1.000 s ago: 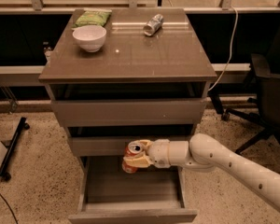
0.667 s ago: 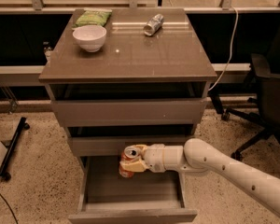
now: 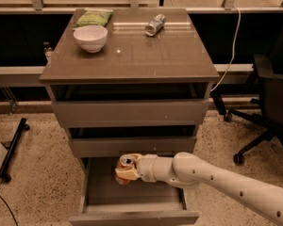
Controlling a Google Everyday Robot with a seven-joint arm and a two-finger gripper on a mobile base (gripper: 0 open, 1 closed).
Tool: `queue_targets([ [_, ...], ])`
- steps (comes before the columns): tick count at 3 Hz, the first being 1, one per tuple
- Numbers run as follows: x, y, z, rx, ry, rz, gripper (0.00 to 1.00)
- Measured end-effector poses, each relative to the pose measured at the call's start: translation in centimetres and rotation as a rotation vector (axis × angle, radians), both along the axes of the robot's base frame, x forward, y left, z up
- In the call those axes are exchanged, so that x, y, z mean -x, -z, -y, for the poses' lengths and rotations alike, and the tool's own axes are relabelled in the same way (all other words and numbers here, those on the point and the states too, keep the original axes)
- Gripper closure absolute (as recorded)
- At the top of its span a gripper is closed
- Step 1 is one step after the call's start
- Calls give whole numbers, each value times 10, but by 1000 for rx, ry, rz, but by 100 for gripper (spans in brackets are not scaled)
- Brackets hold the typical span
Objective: Place coke can into bottom drawer
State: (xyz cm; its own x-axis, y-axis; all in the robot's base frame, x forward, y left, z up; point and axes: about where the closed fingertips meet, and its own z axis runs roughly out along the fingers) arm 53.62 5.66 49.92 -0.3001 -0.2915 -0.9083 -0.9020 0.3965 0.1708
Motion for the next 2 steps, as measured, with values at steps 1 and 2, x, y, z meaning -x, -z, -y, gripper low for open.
queue_targets([
  [1, -8, 42, -6, 16, 56, -32, 100],
  [2, -11, 68, 4, -9, 102, -80, 100],
])
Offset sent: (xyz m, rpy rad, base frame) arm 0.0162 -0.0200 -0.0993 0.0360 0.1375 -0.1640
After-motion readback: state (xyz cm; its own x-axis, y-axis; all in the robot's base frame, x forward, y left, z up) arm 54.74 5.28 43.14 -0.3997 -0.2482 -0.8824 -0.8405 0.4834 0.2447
